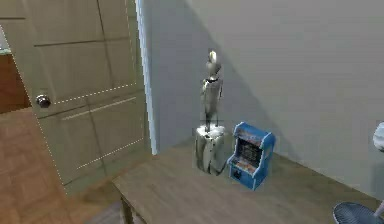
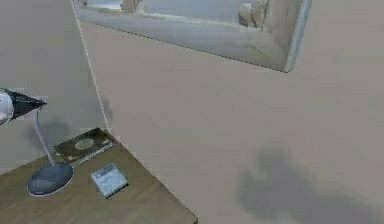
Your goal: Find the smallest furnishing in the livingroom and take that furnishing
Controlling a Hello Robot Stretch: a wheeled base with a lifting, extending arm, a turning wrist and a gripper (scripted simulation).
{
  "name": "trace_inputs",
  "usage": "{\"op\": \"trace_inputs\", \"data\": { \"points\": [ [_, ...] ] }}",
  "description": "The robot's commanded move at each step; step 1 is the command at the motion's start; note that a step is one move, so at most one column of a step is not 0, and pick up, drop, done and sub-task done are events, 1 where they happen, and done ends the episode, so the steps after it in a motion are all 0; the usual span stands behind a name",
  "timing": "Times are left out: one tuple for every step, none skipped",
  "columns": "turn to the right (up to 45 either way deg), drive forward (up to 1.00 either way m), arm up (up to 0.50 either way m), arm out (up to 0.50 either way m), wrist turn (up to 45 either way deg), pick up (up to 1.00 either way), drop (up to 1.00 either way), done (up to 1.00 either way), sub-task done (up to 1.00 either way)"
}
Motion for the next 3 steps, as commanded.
{"op": "trace_inputs", "data": {
  "points": [
    [-36.0, 0.0, 0.0, 0.0, 0.0, 0.0, 0.0, 0.0, 0.0],
    [0.0, 0.0, 0.5, 0.0, 0.0, 0.0, 0.0, 0.0, 0.0],
    [0.0, 0.0, 0.32, 0.0, 0.0, 0.0, 0.0, 0.0, 0.0]
  ]
}}
